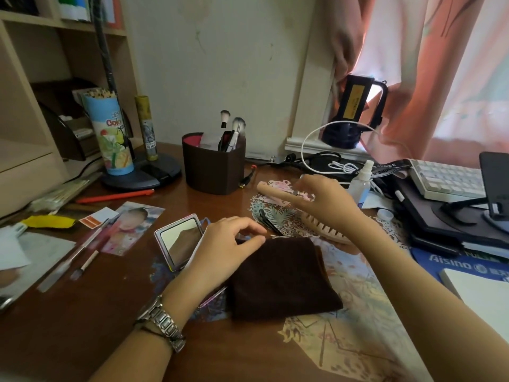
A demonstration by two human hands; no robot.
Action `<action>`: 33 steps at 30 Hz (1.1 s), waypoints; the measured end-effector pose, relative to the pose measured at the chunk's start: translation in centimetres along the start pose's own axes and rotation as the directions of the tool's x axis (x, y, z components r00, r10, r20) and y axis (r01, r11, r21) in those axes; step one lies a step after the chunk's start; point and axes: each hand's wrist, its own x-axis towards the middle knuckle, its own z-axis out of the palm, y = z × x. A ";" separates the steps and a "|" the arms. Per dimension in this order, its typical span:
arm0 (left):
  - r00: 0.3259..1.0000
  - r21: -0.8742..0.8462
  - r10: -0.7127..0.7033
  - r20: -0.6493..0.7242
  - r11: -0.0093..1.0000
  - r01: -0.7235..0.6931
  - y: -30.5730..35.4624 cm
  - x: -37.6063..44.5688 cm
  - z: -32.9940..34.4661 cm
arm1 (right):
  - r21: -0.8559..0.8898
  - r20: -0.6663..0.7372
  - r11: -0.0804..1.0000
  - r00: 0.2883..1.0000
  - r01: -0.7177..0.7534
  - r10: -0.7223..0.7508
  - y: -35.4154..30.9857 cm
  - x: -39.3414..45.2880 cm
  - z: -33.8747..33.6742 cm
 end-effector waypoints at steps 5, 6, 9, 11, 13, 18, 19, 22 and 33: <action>1.000 -0.027 -0.019 0.023 0.999 0.020 -0.1 -0.1 0.0 | 0.117 0.176 0.993 0.983 0.028 -0.049 -2.1 1.1 1.9; 0.999 -0.037 -0.023 0.028 0.999 0.024 -0.1 -0.2 0.0 | 0.121 0.186 0.992 0.981 0.038 -0.061 -2.3 1.2 2.2; 0.999 -0.049 -0.031 0.042 0.998 0.033 -0.1 -0.2 0.0 | 0.121 0.228 0.989 0.967 0.086 -0.112 -2.8 1.5 2.9; 0.999 -0.052 -0.030 0.046 0.998 0.032 -0.1 -0.1 0.1 | 0.147 0.264 0.984 0.955 0.098 -0.134 -3.1 1.7 3.4; 0.998 -0.053 -0.028 0.050 0.998 0.031 -0.1 -0.1 0.1 | 0.160 0.281 0.984 0.952 0.077 -0.120 -3.3 1.9 3.7; 0.998 -0.059 -0.023 0.053 0.998 0.026 -0.2 -0.1 0.1 | 0.167 0.272 0.985 0.959 0.040 -0.085 -3.3 2.3 4.3; 0.998 -0.060 -0.024 0.052 0.998 0.027 -0.2 -0.1 0.1 | 0.187 0.269 0.982 0.960 0.030 -0.081 -3.2 2.4 4.4; 0.998 -0.057 -0.025 0.057 0.998 0.028 -0.2 -0.2 0.1 | 0.242 0.213 0.970 0.976 -0.016 -0.037 -3.1 2.5 4.2; 0.997 -0.053 -0.005 0.081 0.999 0.009 0.1 -0.1 0.0 | 0.438 -0.086 0.893 0.984 -0.105 0.157 -0.6 0.4 -0.9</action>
